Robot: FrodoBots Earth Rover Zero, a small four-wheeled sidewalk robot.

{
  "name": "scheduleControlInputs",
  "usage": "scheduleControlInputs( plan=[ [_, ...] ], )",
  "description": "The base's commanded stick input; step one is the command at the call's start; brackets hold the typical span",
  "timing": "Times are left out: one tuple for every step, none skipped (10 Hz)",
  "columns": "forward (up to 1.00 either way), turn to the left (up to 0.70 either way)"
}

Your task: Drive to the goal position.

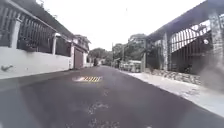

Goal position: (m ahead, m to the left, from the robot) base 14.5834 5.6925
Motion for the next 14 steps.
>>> scheduleControlInputs(
  plan=[
    [0.50, 0.00],
    [0.50, 0.00],
    [0.50, 0.00],
    [0.50, 0.00],
    [0.50, 0.00],
    [0.50, 0.00],
    [0.50, 0.00],
    [0.50, 0.00],
    [0.50, 0.00],
    [0.50, 0.00],
    [0.50, 0.00],
    [0.50, 0.00],
    [0.50, 0.00],
    [0.50, 0.00]
  ],
)
